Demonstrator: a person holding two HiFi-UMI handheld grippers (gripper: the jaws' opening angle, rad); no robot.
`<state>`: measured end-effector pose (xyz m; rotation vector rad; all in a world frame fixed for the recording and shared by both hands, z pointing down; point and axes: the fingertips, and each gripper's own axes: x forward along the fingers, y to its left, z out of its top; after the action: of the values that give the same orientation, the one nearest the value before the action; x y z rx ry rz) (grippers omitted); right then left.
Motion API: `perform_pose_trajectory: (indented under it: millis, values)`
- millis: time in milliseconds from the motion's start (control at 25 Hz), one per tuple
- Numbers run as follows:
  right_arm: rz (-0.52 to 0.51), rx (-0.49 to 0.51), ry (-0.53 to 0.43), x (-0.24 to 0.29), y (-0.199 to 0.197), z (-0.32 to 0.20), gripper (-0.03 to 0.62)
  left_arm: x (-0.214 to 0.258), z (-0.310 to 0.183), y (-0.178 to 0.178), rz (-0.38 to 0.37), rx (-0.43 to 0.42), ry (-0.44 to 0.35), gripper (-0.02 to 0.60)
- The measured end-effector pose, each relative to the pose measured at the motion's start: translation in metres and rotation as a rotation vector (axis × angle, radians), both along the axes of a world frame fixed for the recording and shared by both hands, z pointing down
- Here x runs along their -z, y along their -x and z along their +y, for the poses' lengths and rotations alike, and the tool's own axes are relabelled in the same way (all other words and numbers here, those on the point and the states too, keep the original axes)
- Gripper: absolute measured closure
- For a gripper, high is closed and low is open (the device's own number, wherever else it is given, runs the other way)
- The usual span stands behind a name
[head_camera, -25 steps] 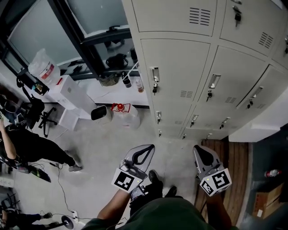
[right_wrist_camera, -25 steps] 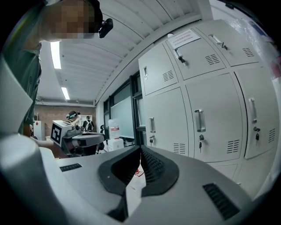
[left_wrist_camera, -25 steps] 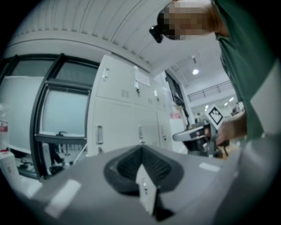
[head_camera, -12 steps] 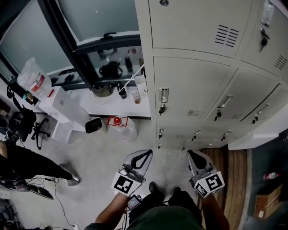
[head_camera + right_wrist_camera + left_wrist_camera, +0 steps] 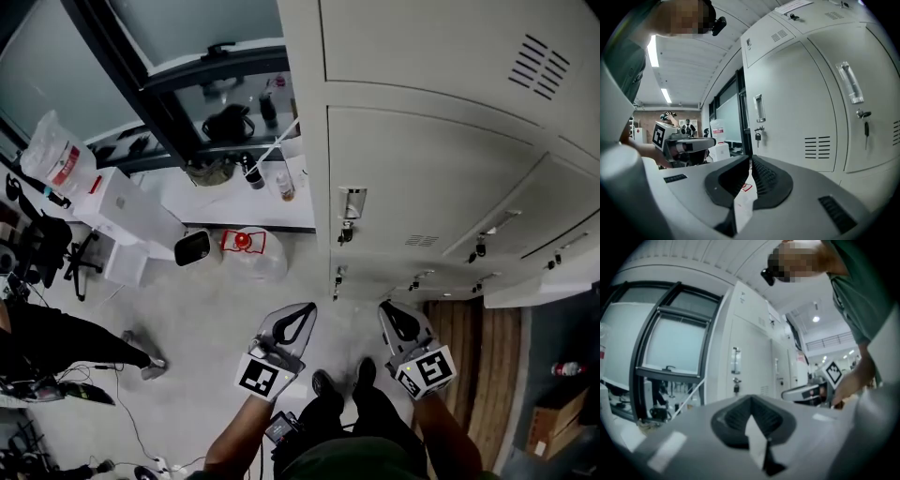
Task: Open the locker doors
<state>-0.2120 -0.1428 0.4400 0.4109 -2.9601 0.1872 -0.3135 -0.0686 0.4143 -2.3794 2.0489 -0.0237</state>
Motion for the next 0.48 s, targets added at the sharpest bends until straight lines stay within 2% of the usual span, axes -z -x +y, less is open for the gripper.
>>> perform_pose_trajectory:
  millis: [200,480]
  values:
    - [0.044,0.044,0.016,-0.048,0.031,-0.015,0.588,-0.036,-0.019,0.017,0.024,0.022,0.040,0.586]
    - [0.122,0.047,0.029,-0.112,0.065,-0.030,0.587,-0.090,-0.040,0.030,0.069,0.011,0.102,0.584]
